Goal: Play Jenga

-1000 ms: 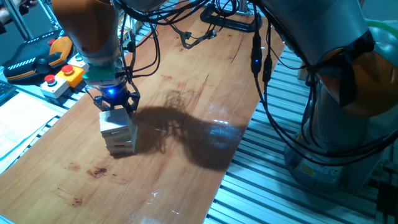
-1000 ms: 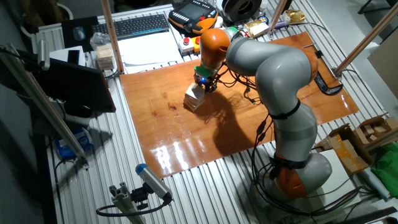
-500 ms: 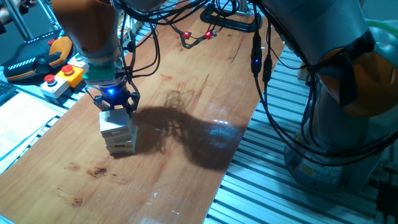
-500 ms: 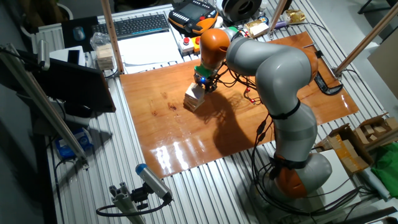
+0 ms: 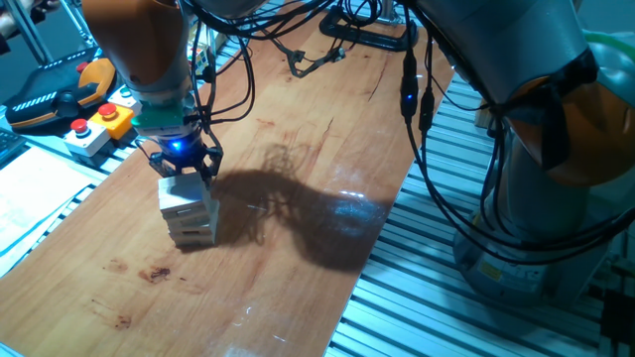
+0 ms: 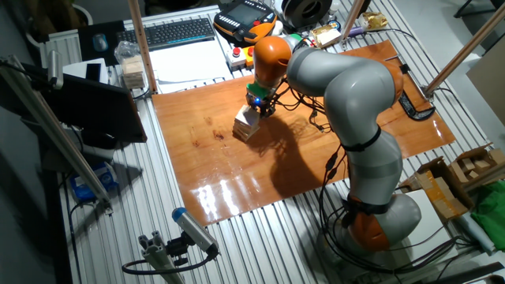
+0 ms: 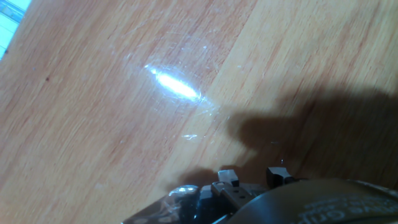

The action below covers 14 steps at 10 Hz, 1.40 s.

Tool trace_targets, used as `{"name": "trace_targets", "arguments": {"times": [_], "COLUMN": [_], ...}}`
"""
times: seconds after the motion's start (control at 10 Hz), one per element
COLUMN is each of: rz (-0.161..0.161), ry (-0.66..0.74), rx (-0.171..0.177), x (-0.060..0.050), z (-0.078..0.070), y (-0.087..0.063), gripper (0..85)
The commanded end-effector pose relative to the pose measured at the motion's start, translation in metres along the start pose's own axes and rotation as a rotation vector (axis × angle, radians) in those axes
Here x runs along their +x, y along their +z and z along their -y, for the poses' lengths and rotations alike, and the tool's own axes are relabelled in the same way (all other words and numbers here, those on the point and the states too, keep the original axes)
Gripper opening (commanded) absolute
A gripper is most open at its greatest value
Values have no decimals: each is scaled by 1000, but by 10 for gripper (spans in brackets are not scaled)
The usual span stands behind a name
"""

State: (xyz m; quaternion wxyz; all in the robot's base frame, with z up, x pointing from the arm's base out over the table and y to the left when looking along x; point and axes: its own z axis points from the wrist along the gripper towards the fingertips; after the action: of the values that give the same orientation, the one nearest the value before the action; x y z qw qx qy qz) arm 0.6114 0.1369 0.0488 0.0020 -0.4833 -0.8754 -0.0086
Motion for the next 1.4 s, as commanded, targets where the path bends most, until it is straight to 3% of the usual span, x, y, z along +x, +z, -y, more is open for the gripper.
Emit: {"name": "trace_targets", "arguments": {"times": [0.0, 1.3], "rz": [0, 8], "ry": [0, -3], "rx": [0, -1], "x": [0, -6], "z": [0, -1], "y": [0, -1], "gripper": [10, 10]}}
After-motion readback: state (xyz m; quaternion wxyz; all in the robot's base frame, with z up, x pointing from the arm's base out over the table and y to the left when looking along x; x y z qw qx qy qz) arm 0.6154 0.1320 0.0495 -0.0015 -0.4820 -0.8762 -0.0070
